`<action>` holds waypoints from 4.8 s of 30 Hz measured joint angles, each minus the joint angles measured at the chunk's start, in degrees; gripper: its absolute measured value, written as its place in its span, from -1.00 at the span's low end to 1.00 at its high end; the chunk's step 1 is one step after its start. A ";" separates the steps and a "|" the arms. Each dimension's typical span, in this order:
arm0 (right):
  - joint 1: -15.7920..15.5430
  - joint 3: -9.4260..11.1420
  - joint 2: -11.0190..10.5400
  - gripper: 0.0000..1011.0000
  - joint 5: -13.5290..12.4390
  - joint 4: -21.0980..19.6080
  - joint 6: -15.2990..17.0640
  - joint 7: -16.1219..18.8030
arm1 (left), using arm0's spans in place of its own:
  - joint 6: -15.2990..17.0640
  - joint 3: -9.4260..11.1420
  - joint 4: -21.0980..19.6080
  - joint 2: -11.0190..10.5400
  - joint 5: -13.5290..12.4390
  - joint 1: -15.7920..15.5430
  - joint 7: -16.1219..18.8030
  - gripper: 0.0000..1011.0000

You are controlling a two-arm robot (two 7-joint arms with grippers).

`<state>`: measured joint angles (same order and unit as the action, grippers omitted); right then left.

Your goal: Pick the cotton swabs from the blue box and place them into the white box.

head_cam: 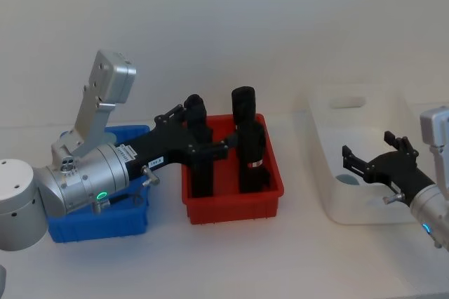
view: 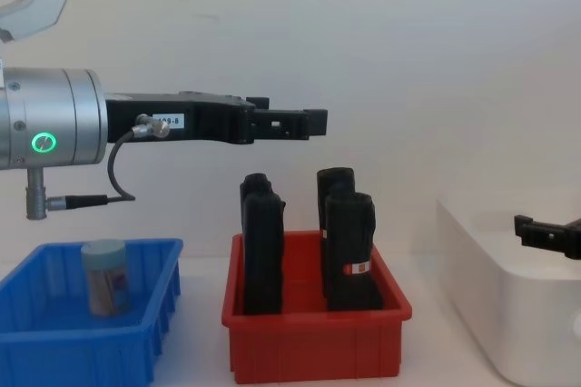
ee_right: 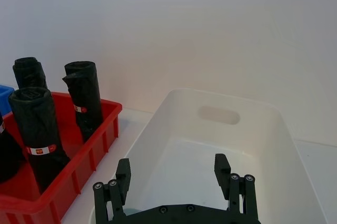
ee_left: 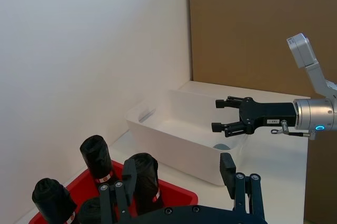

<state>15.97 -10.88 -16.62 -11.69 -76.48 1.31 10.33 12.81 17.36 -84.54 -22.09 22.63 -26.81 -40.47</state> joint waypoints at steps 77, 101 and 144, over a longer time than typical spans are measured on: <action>-16.81 -2.07 -2.72 0.98 -4.82 -24.76 0.66 -6.52 | -10.35 7.50 -7.48 0.20 -9.58 11.44 34.30 0.99; -16.80 -2.06 -2.72 0.98 -4.77 -24.74 0.64 -6.50 | -12.05 8.67 -8.67 0.20 -11.17 13.23 39.85 0.99; -1.09 -4.19 4.59 0.98 0.06 -3.27 -1.80 8.37 | -12.02 8.66 -8.63 0.20 -11.15 13.22 39.84 0.99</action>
<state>14.88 -15.07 -12.02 -11.63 -79.76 -0.49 18.71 0.80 26.03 -93.17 -21.90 11.48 -13.59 -0.63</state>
